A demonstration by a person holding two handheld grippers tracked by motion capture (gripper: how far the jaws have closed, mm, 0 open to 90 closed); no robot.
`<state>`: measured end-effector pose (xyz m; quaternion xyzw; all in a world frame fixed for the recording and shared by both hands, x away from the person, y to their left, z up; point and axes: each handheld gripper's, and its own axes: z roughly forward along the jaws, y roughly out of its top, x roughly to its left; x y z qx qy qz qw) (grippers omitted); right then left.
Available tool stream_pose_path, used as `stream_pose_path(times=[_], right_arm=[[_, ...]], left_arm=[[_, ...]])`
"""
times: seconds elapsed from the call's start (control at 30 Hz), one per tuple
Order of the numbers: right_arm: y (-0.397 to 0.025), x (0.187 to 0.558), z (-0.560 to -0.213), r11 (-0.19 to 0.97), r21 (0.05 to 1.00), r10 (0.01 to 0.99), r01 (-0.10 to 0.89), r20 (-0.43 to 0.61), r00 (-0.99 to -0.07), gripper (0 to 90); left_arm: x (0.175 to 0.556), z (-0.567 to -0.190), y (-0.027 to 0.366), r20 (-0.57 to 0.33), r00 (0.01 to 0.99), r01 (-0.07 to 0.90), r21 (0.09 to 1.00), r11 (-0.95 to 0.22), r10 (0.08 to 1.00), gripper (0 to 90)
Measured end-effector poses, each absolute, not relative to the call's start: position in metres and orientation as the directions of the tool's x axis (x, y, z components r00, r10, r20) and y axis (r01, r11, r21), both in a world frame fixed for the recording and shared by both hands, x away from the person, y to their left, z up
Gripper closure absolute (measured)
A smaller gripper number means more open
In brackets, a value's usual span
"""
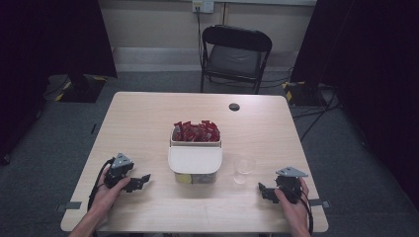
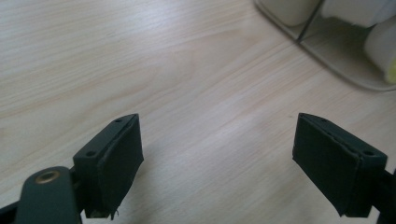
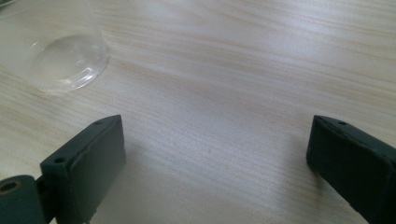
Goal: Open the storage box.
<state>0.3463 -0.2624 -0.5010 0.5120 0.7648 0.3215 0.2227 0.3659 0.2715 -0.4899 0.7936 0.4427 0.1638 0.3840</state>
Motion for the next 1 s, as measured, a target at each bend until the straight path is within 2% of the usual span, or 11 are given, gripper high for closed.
stream_pose_path(times=[0.2, 1.0], right_arm=[[-0.263, 0.347, -0.501, 0.273, 0.718, 0.925, 0.64, -0.013, -0.38, 3.5], [-0.264, 0.347, -0.501, 0.281, 0.718, 0.92, 0.637, -0.012, -0.392, 3.1]], left_arm=[[0.364, -0.481, 0.266, -0.127, 0.602, 0.544, 0.788, -0.288, 0.788, 15.9], [0.357, -0.468, 0.227, -0.134, 0.705, 0.482, 0.811, -0.332, 0.697, 16.1]])
